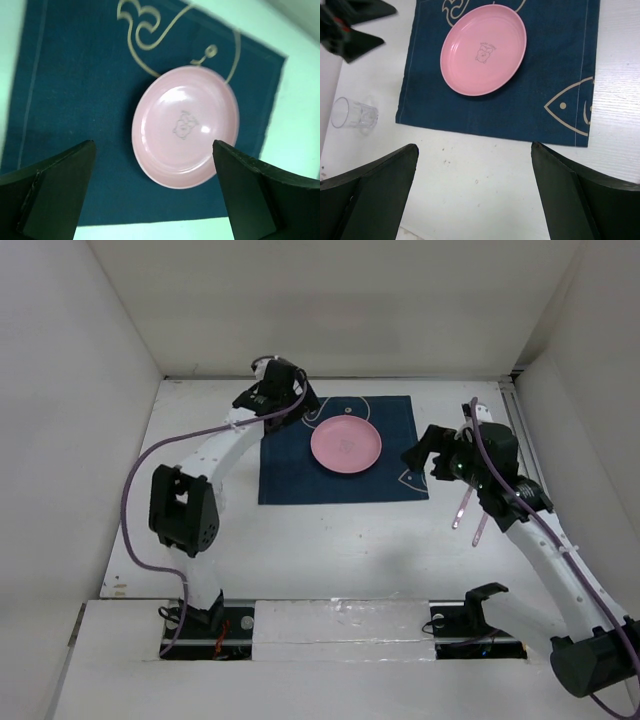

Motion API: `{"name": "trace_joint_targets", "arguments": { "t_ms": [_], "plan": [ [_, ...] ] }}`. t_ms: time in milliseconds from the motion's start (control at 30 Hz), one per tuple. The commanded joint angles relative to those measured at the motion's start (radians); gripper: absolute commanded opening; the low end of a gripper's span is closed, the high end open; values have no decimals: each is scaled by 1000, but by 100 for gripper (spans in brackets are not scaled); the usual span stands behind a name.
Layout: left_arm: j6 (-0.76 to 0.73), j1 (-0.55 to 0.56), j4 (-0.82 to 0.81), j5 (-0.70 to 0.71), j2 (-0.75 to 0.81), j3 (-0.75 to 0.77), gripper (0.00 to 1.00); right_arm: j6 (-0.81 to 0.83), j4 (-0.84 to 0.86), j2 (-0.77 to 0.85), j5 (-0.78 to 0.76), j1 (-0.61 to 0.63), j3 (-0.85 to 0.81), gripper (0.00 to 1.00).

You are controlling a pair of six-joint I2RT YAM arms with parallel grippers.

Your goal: Set the dinner table for one person

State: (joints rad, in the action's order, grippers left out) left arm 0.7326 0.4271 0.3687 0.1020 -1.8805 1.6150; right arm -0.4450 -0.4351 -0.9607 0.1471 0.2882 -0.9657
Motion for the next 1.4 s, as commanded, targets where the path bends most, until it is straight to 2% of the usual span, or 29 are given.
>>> {"name": "trace_joint_targets", "arguments": {
  "t_ms": [0, 167, 267, 367, 500, 667, 833, 1000, 1067, 1100, 1133, 1267, 1367],
  "plan": [
    [-9, 12, 119, 143, 148, 80, 100, 5, 88, -25, -34, 49, -16, 100],
    [72, 12, 322, 394, 309, 27, 100, 5, 120, -73, -116, 135, -36, 100],
    [197, -46, 404, 455, 437, -99, 100, 5, 142, -114, -126, 189, -54, 100],
    [257, -129, 458, 453, 578, -254, 100, 15, 151, -166, -126, 232, -76, 100],
    [245, -228, 431, 401, 719, -414, 100, 15, 171, -207, -126, 267, -76, 100],
    [264, -330, 431, 409, 758, -553, 100, 15, 210, -245, -90, 289, -76, 100],
    [309, -340, 363, 429, 748, -682, 97, 15, 219, -285, -81, 318, -99, 100],
    [359, -340, 304, 420, 684, -743, 89, 15, 219, -306, -81, 336, -108, 100],
    [369, -340, 260, 432, 666, -776, 80, 15, 228, -317, -81, 336, -108, 100],
    [369, -340, 251, 432, 656, -776, 80, 6, 228, -317, -81, 336, -108, 100],
    [369, -340, 251, 432, 634, -790, 73, 6, 228, -326, -81, 348, -108, 100],
    [390, -340, 240, 441, 584, -790, 57, 6, 228, -326, -81, 358, -117, 100],
    [390, -340, 251, 452, 593, -781, 40, 6, 228, -335, -81, 367, -128, 100]
  ]
}}
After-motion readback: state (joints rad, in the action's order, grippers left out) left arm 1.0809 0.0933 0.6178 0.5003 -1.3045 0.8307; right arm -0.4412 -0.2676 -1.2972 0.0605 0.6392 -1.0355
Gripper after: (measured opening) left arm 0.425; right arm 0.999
